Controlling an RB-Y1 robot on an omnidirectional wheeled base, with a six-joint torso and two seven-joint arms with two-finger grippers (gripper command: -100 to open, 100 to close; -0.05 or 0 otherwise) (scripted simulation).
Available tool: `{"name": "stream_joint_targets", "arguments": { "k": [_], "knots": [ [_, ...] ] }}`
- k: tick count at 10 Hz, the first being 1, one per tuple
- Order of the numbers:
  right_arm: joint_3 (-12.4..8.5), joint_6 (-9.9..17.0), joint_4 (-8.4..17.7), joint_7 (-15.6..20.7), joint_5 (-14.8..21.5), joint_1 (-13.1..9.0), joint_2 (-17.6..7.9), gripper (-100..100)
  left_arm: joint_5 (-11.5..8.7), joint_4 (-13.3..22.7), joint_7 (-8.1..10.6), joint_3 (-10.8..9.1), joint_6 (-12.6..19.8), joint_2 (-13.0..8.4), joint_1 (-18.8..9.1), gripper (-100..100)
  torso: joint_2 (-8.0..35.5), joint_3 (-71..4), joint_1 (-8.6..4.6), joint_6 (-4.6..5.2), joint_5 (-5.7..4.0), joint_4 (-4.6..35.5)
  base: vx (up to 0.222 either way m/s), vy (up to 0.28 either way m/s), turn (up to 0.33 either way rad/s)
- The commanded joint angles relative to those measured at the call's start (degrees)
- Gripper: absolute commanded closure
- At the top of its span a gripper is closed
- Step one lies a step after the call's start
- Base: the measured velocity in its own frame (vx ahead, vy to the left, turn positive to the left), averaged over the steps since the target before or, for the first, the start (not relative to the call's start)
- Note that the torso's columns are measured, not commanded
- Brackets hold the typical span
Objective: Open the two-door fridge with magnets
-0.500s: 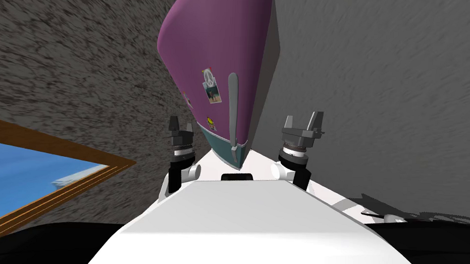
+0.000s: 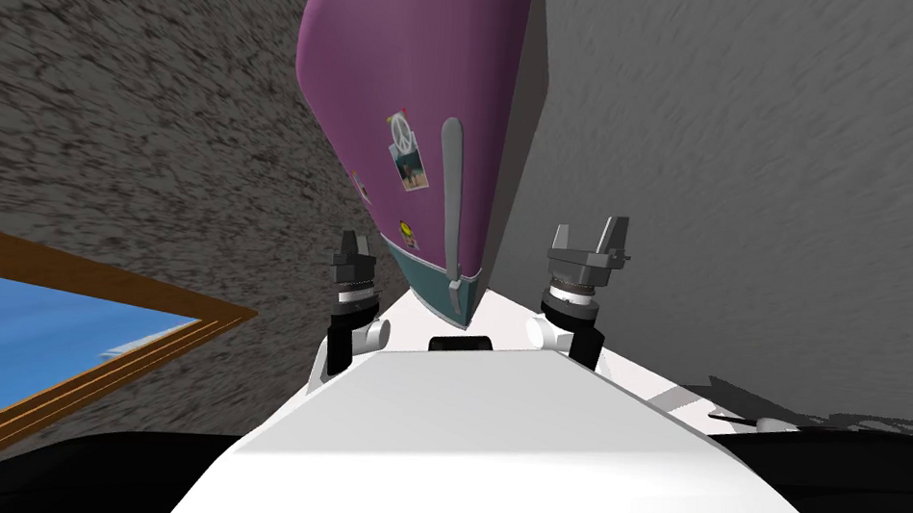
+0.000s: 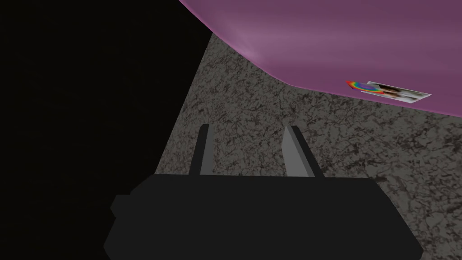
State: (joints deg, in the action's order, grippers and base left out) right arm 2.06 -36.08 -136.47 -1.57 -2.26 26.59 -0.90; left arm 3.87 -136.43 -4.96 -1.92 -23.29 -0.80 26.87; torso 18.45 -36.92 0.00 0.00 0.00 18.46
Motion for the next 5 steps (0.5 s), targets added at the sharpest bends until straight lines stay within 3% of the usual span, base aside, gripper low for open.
{"name": "stream_joint_targets", "arguments": {
  "k": [1,4,5],
  "knots": [
    [0.0,0.0,0.0,0.0,0.0,0.0,0.0,0,0.0,0.0,0.0,0.0,0.0,0.0,0.0,0,4.24,-8.44,0.0,0.0,0.0,4.23,0.0,0.0,0.0],
    [0.0,0.0,0.0,0.0,0.0,0.0,0.0,0,0.0,0.0,0.0,0.0,0.0,0.0,0.0,0,16.94,-33.81,0.0,0.0,0.0,16.92,0.0,0.0,0.0],
    [0.0,0.0,0.0,0.0,0.0,0.0,0.0,0,0.16,0.31,-0.13,-0.01,0.06,-1.67,-0.03,-100,21.16,-42.27,0.0,0.0,0.0,21.15,0.003,-0.013,-0.004]
  ]
}}
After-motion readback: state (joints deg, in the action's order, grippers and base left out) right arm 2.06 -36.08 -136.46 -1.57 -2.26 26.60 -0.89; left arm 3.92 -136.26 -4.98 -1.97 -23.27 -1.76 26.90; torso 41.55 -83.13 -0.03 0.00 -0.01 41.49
